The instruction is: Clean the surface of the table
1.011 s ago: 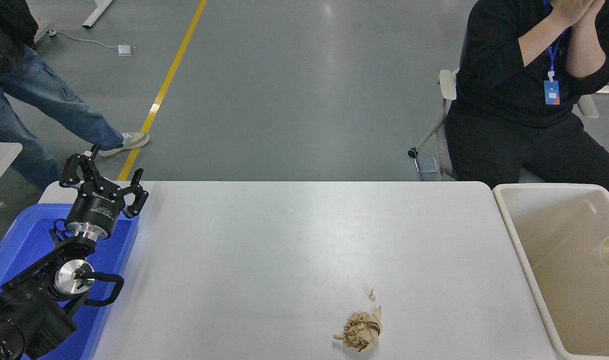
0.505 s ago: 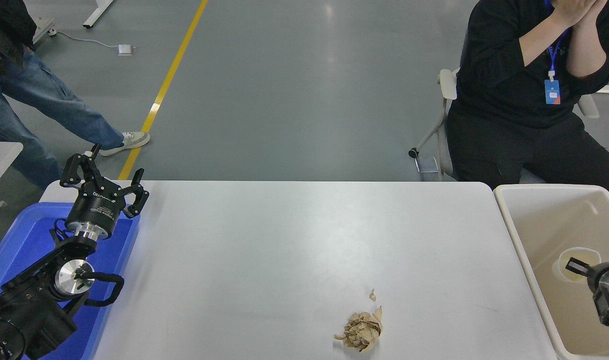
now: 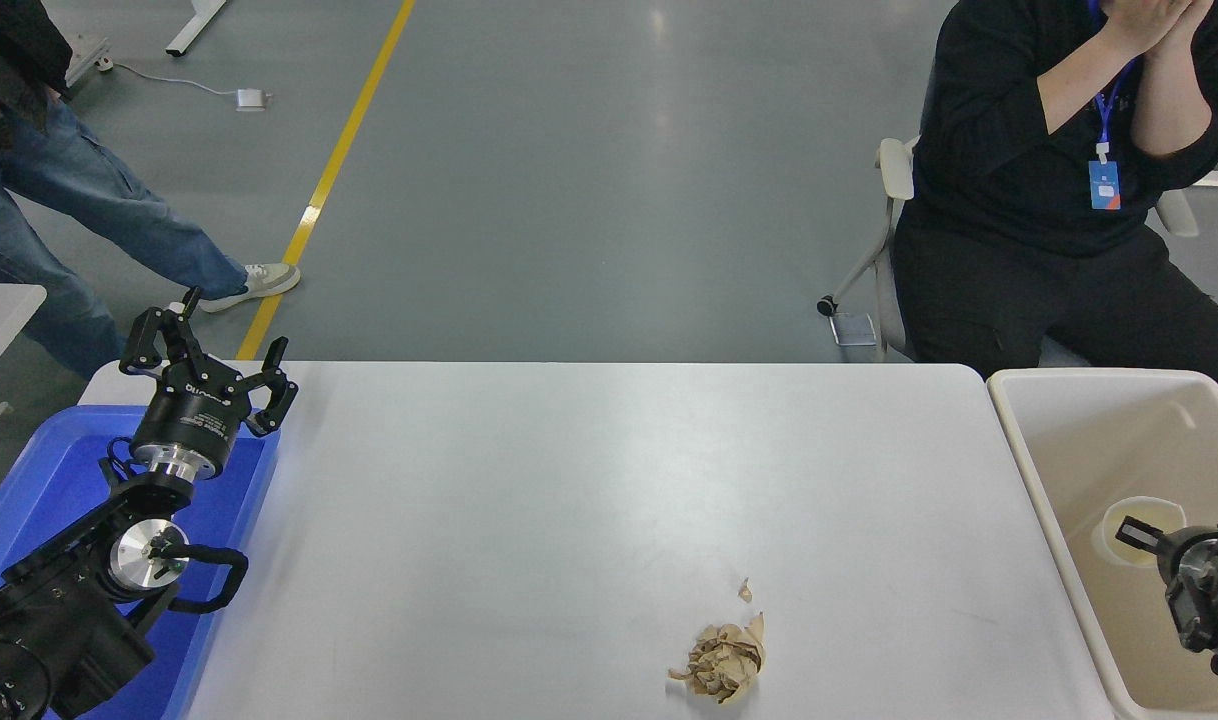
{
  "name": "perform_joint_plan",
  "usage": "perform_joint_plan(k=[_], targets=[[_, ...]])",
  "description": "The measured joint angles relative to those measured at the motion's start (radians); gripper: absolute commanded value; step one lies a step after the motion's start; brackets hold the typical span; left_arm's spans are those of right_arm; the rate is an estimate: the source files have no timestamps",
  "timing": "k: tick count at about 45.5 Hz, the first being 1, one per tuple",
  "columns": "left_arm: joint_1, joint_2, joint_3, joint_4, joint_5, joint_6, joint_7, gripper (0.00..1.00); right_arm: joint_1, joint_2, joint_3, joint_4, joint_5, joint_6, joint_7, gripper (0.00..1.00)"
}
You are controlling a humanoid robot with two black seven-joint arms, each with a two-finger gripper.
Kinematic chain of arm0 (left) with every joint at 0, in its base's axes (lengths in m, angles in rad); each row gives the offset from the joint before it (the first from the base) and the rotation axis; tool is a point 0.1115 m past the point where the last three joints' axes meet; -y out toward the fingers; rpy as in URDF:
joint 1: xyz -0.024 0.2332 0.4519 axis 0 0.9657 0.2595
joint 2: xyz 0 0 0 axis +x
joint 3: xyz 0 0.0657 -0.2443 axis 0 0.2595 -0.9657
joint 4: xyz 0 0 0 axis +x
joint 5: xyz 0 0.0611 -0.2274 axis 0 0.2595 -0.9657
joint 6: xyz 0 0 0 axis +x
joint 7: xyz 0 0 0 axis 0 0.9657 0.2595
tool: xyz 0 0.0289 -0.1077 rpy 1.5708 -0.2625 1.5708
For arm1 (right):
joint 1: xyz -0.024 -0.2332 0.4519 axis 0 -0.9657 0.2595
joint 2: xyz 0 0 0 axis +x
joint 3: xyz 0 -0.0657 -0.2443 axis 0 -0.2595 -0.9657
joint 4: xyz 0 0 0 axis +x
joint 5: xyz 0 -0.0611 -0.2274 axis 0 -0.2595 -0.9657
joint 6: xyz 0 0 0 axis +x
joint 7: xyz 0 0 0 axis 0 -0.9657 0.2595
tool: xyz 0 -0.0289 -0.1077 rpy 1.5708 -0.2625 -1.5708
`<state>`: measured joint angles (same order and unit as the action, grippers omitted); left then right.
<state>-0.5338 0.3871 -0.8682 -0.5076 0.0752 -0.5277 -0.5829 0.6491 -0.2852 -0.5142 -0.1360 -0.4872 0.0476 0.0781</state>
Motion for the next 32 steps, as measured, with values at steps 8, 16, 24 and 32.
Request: perform_joint_plan(k=[8, 16, 24, 32], targets=[[0.0, 0.0, 0.0, 0.0, 0.0, 0.0, 0.0, 1.0, -0.004, 0.002, 0.002, 0.001, 0.003, -0.072, 0.0, 0.84], [0.0, 0.0, 0.0, 0.0, 0.0, 0.0, 0.0, 1.0, -0.009, 0.007, 0.004, 0.004, 0.005, -0.159, 0.001, 0.91], [0.0, 0.0, 0.0, 0.0, 0.0, 0.0, 0.0, 1.0, -0.009, 0.01, 0.006, 0.006, 0.006, -0.222, 0.004, 0.97], [0.0, 0.0, 0.0, 0.0, 0.0, 0.0, 0.0, 1.0, 0.037, 0.005, 0.036, 0.003, 0.023, -0.251, 0.006, 0.98]])
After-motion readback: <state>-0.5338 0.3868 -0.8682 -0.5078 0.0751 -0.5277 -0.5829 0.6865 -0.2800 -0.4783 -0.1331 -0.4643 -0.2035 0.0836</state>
